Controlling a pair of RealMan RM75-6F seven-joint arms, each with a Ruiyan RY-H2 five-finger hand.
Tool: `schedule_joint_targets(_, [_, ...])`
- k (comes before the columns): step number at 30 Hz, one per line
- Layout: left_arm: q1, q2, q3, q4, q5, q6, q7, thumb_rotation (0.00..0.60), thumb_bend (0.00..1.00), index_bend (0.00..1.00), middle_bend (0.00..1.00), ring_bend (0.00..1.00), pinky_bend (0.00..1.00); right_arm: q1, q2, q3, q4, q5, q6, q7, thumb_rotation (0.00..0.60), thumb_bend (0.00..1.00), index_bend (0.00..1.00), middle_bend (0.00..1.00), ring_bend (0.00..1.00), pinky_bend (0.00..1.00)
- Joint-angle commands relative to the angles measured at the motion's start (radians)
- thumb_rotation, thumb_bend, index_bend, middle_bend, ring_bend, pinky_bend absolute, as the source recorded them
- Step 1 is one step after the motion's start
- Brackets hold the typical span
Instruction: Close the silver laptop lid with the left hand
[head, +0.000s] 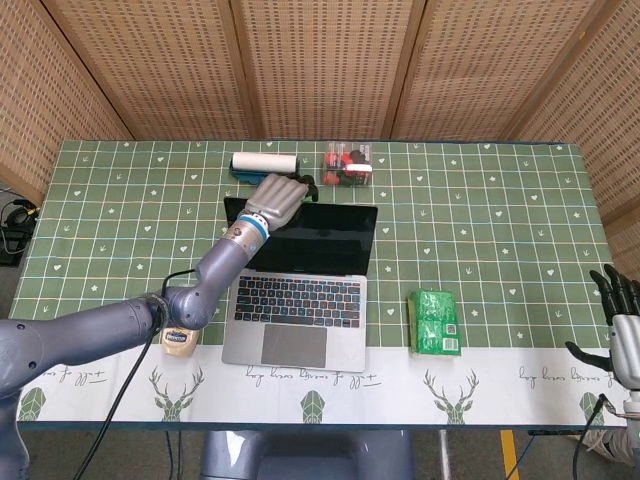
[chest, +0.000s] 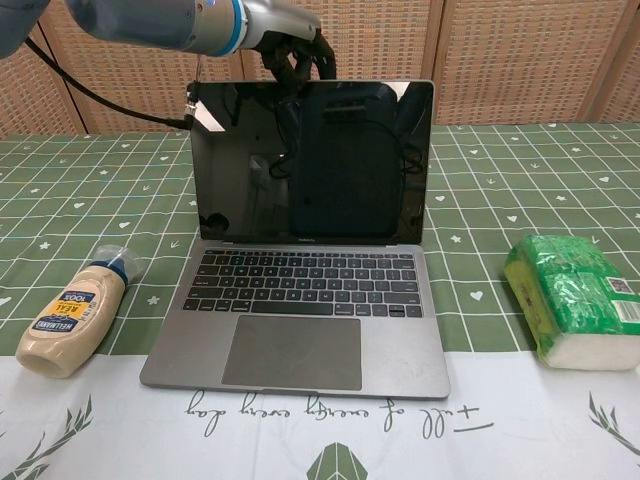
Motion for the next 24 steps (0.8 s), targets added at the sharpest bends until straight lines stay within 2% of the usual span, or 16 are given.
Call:
schedule_joint_targets(1, [0.000, 0.012, -0.001, -0.021, 0.015, 0.016, -0.017, 0.600, 1.00, 0.38, 0.24, 0.23, 0.30, 0.000, 0.000, 0.000, 0.000, -0.001, 0.000, -0.001, 0.600, 0.06, 0.00, 0.00, 0.00, 0.00])
schedule_joint_targets(6, [0.012, 0.046, -0.003, -0.081, 0.054, 0.040, -0.044, 0.600, 1.00, 0.50, 0.37, 0.33, 0.36, 0.001, -0.002, -0.003, -0.002, -0.007, 0.000, -0.006, 0.600, 0.06, 0.00, 0.00, 0.00, 0.00])
schedule_joint_targets(9, [0.018, 0.070, 0.001, -0.118, 0.074, 0.049, -0.052, 0.600, 1.00, 0.54, 0.41, 0.36, 0.38, 0.001, -0.003, -0.003, -0.001, -0.002, -0.002, -0.005, 0.600, 0.06, 0.00, 0.00, 0.00, 0.00])
schedule_joint_targets(24, [0.055, 0.191, 0.042, -0.361, 0.158, 0.082, -0.115, 0.600, 1.00, 0.56, 0.43, 0.38, 0.39, -0.013, 0.013, -0.003, -0.016, -0.019, 0.032, 0.011, 0.600, 0.06, 0.00, 0.00, 0.00, 0.00])
